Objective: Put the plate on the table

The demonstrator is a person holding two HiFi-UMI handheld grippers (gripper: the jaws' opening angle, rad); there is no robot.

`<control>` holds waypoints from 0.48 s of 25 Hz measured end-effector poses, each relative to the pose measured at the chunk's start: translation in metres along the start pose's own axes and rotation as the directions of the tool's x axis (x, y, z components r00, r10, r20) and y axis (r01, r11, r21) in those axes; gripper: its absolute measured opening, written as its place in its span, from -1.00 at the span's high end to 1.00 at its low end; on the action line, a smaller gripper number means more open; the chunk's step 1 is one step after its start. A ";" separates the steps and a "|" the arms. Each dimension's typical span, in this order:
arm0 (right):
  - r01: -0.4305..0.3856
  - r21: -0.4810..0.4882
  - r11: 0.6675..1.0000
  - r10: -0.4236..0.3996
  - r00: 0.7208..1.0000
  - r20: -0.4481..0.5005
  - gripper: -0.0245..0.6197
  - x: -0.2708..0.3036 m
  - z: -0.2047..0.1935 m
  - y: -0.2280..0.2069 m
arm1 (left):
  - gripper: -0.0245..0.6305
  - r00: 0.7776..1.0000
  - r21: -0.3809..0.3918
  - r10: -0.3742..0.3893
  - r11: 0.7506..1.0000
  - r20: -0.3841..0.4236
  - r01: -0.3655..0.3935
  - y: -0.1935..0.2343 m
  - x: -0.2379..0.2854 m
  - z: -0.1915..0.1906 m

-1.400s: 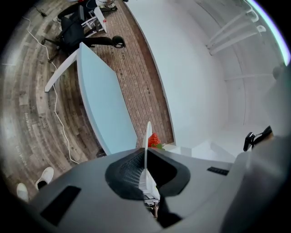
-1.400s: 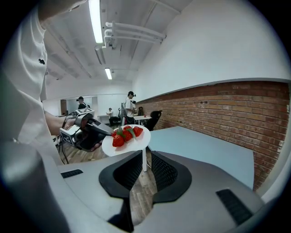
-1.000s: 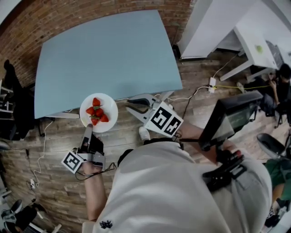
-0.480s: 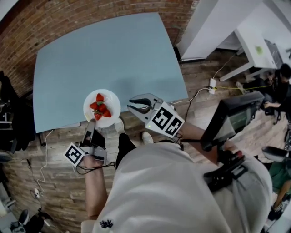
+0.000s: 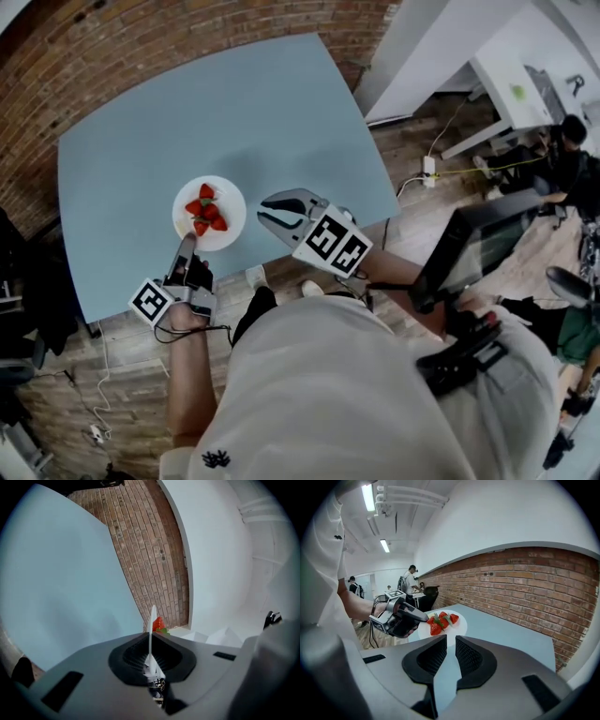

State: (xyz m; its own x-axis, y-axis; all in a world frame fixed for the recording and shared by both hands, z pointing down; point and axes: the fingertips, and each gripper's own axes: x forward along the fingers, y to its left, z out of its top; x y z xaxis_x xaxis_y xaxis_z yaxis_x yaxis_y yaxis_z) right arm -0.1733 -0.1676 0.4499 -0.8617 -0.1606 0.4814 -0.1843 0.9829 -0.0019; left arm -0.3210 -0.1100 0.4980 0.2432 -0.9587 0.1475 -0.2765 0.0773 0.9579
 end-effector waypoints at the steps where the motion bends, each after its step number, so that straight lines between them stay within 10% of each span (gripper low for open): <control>1: 0.008 0.002 1.000 -0.008 1.000 -0.006 0.76 0.009 0.003 -0.003 | 0.88 1.000 0.000 0.000 1.000 -0.010 0.000 0.005 0.005 0.010; 12: 0.079 0.037 0.996 -0.075 0.992 -0.098 0.76 0.078 0.003 -0.029 | 0.88 0.994 -0.040 0.025 0.999 -0.102 -0.029 0.073 0.061 0.061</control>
State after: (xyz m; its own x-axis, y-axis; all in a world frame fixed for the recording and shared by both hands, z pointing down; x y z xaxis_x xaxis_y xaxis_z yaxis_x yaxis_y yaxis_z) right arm -0.2366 -0.2086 0.4845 -0.7951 -0.2243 0.5635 -0.2689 0.9632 0.0039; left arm -0.3836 -0.1792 0.5616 0.3300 -0.9234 0.1959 -0.2465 0.1161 0.9622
